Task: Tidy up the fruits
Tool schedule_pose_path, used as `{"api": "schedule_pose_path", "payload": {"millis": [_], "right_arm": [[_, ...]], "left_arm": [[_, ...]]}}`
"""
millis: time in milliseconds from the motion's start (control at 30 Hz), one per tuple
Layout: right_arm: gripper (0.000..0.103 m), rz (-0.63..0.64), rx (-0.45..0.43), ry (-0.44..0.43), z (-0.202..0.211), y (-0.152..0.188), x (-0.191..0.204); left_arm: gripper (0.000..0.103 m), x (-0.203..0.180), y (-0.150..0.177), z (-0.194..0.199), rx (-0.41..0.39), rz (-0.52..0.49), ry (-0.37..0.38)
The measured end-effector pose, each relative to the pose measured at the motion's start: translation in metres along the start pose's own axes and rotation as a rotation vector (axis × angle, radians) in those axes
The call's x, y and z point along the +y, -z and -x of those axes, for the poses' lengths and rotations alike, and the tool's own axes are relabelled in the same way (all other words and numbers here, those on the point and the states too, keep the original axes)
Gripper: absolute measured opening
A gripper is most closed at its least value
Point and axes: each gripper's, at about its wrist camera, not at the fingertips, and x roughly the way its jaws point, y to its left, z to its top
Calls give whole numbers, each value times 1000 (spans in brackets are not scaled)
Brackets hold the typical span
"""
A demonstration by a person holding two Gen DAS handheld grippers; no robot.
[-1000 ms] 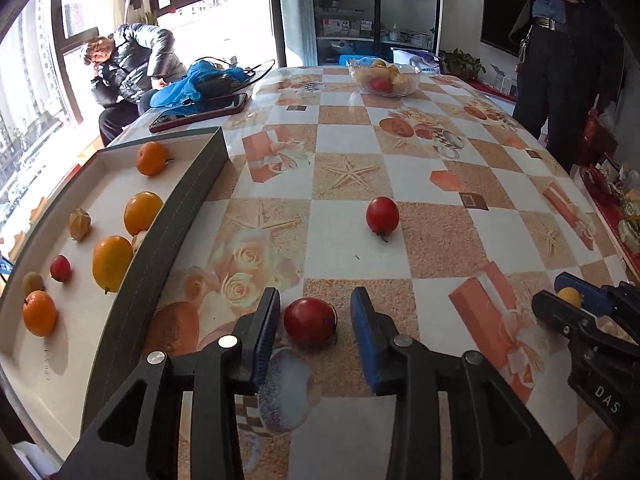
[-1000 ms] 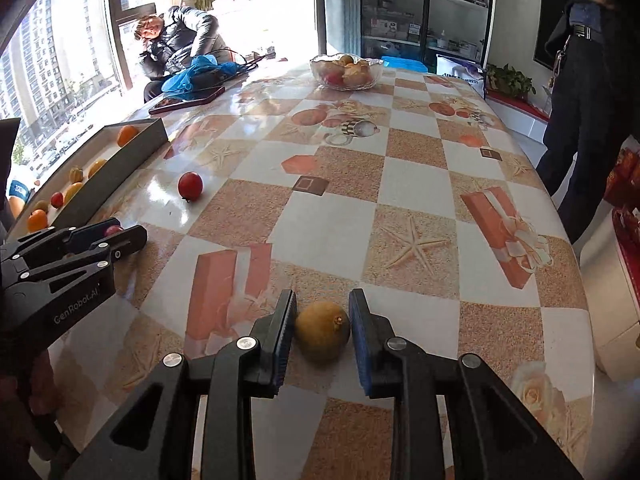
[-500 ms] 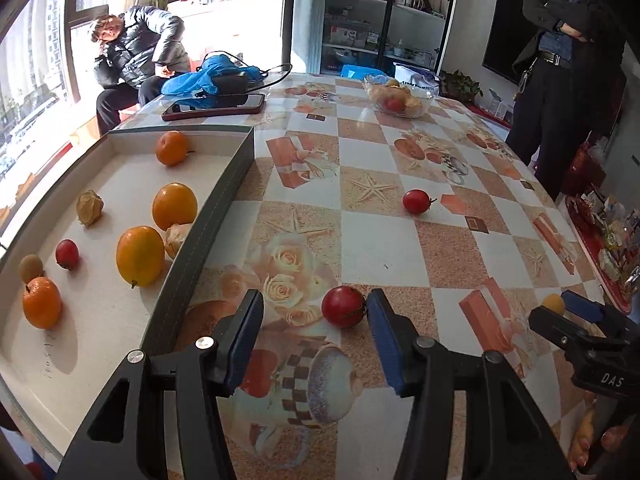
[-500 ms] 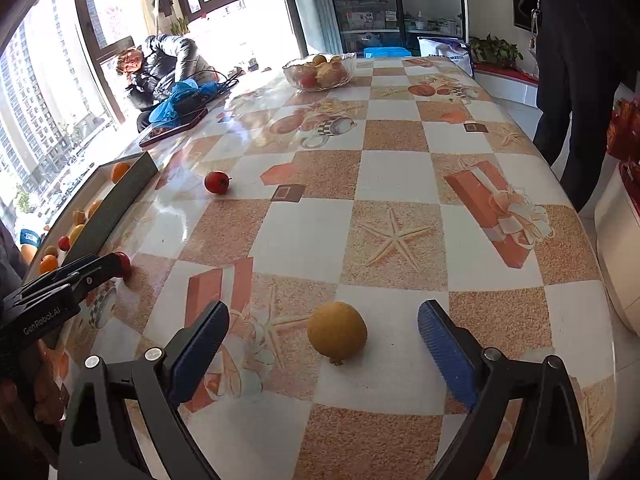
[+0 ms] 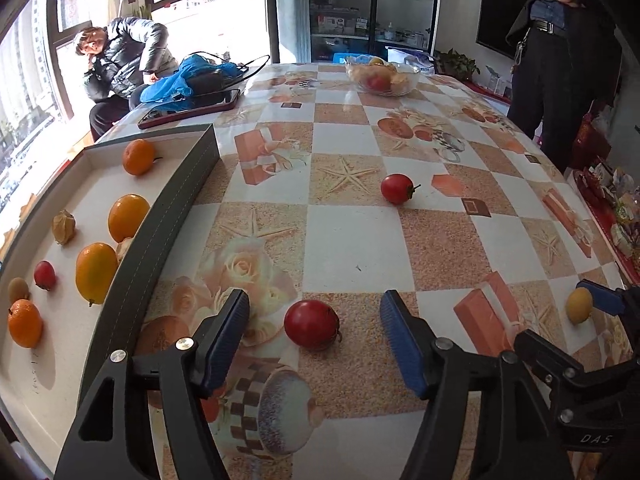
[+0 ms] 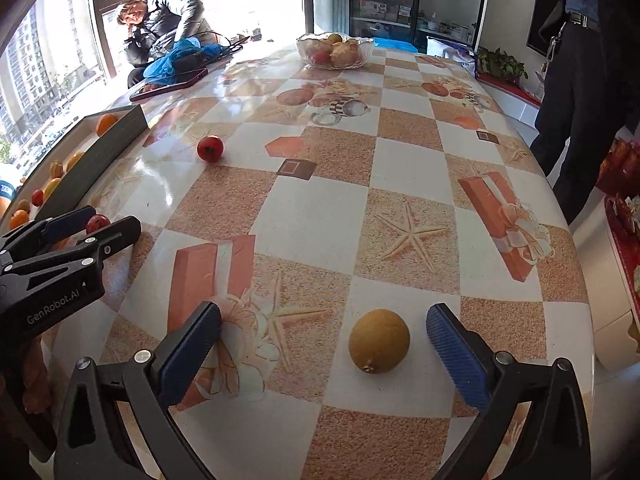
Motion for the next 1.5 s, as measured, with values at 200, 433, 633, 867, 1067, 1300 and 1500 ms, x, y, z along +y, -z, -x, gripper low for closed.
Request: {"api": "schedule_pose_path", "payload": {"millis": [200,433,633,867,1067,1300,1500], "right_arm": [[103,-3,-1,-3,0,2,-2],[103,-3,-1,-2,0,2,-2],[103,-3,-1,-2,0,2,-2],[103,-3,-2,-3,0,2,-2],[103,-3,-2,-3,0,2,-2],[103,-3,-2,-2,0,2,-3],[103,-4,-2,-3,0,2,-3]], "left_arm": [[83,-2,0,-2,9,-10,5],[100,-4,0,-5,35,-24,19],[103,-5,1,-6,42,-30,14],[103,-5,1,-6,42,-30,14],[103,-5,1,-6,42,-30,14],[103,-5,1,-6,42,-30,14],[103,-5,1,-6,42,-31,14]]}}
